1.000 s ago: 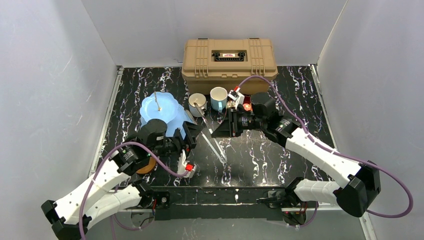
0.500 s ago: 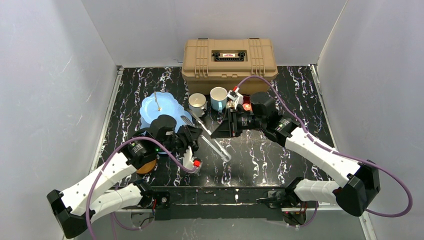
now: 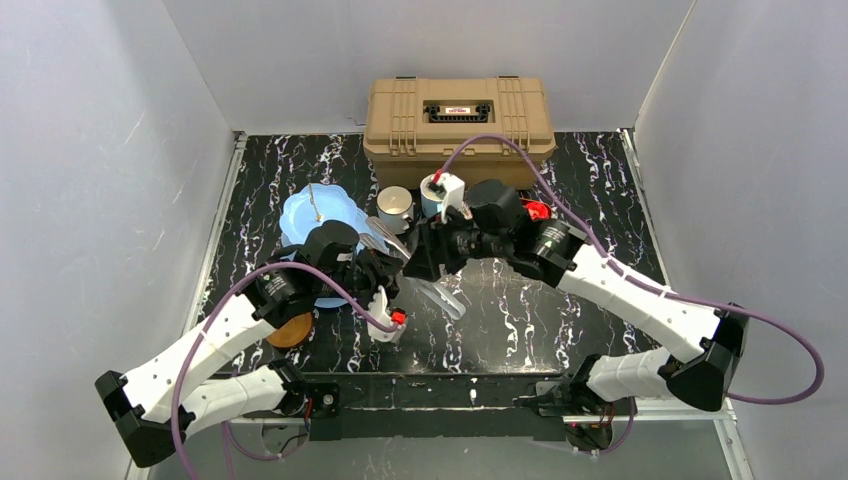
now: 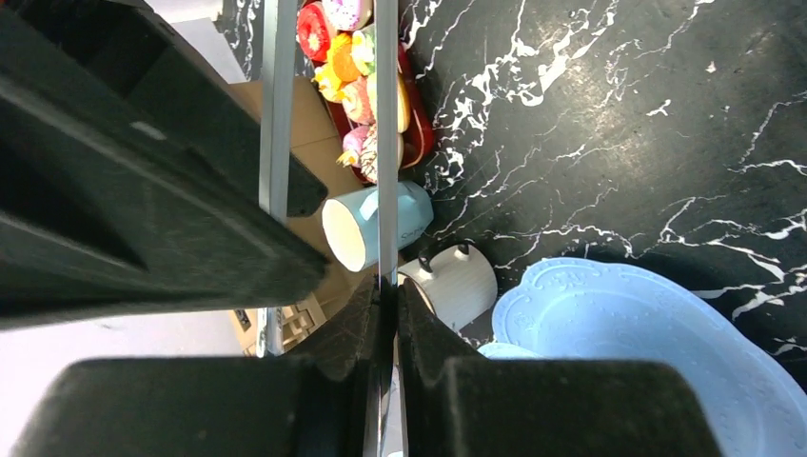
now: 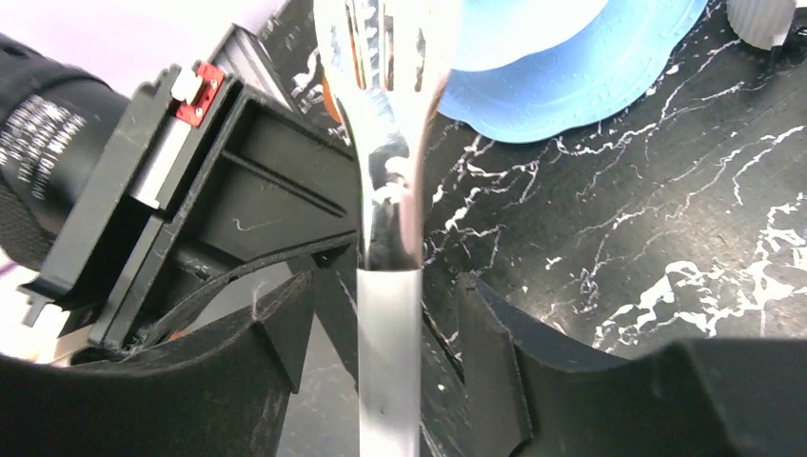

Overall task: Serve the afternoon tea
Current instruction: Pick up the clamp from the center of the board.

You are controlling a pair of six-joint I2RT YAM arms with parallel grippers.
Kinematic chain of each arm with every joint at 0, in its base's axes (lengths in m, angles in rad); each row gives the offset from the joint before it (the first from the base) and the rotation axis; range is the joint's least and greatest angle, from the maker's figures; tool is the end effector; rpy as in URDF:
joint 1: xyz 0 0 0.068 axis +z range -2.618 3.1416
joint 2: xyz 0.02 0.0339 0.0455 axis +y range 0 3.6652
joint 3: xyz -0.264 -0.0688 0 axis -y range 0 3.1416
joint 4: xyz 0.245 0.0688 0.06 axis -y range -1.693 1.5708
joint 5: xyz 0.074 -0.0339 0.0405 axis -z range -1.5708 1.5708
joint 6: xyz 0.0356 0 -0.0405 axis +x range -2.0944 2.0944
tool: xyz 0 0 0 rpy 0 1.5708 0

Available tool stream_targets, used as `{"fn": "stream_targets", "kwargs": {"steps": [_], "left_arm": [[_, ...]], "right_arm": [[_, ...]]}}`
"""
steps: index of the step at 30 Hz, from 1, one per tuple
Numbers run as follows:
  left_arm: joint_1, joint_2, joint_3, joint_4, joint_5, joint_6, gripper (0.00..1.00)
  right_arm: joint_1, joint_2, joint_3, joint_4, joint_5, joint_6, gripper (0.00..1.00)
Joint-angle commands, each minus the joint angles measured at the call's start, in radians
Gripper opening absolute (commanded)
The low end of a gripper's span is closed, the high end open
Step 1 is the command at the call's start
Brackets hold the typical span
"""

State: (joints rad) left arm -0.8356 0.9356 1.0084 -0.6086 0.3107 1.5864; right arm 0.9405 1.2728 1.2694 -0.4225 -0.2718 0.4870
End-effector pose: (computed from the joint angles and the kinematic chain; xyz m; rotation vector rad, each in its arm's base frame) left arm 0.1235 -0.1528 0.3486 2.0051 0.5568 0.1306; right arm 0.1610 0.2369 0.3803 -0.6764 2.0782 1.1435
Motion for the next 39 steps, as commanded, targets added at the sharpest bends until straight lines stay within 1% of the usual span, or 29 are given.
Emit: {"fn": "stream_targets", "kwargs": {"steps": [1,5,9,11,13,16,20,23,29,32,39], "left_arm": [[-0.009,0.021,0.077,-0.115,0.026,-0.023,0.00],[-0.018,0.040,0.113,-0.171,0.024,-0.059,0.00],[-0.035,0.071,0.165,-0.223,0.015,-0.109,0.00],[-0.047,0.095,0.200,-0.267,0.009,-0.132,0.00],[-0.060,0.112,0.225,-0.301,0.005,-0.158,0.00],[-0.067,0.121,0.235,-0.328,0.000,-0.181,0.00],[-0.067,0.103,0.213,-0.334,0.003,-0.184,0.00],[-0.070,0.101,0.208,-0.337,0.007,-0.191,0.00],[-0.082,0.128,0.247,-0.375,0.005,-0.224,0.00],[-0.086,0.131,0.258,-0.377,0.005,-0.230,0.00],[-0.094,0.152,0.302,-0.393,0.011,-0.273,0.00]], "right_arm": [[0.093,0.026,0.078,-0.144,0.234,-0.110,0.66],[0.180,0.060,0.127,-0.214,0.428,-0.152,0.66],[0.301,0.142,0.189,-0.295,0.689,-0.192,0.63],[0.345,0.180,0.219,-0.317,0.774,-0.197,0.63],[0.370,0.196,0.237,-0.314,0.814,-0.202,0.63],[0.374,0.150,0.223,-0.263,0.777,-0.209,0.66],[0.368,0.053,0.179,-0.207,0.680,-0.209,0.75],[0.359,0.012,0.149,-0.193,0.628,-0.198,0.77],[0.350,-0.041,0.110,-0.159,0.526,-0.196,0.78],[0.342,-0.036,0.112,-0.178,0.558,-0.200,0.76],[0.342,0.041,0.134,-0.231,0.597,-0.216,0.71]]}}
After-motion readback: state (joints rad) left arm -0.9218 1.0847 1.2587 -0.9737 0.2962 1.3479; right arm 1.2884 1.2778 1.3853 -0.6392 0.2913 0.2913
